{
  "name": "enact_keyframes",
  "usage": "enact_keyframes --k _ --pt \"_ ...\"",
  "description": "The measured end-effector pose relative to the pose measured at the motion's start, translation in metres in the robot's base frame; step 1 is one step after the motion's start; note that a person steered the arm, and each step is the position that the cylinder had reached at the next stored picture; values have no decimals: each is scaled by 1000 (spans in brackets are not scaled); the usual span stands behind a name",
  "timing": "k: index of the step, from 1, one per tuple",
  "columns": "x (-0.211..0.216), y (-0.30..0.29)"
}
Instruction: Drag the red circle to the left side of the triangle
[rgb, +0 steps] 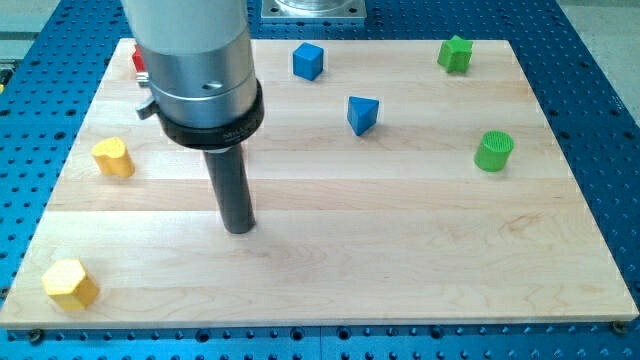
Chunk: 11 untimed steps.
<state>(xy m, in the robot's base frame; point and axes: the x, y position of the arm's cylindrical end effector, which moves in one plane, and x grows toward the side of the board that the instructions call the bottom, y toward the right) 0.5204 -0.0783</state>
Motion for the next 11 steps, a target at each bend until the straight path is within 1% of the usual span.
enact_keyframes --k 1,2,3,4,5,6,7,8,9,10,11 --pt "0 17" --pt "1 -19" --pt "-20 -43" --pt "-23 -44" --pt "-81 -46" --pt "-124 -46" --pt "-139 -68" --pt "-159 -47" --pt "-104 1" --pt "-79 32" --pt "-133 22"
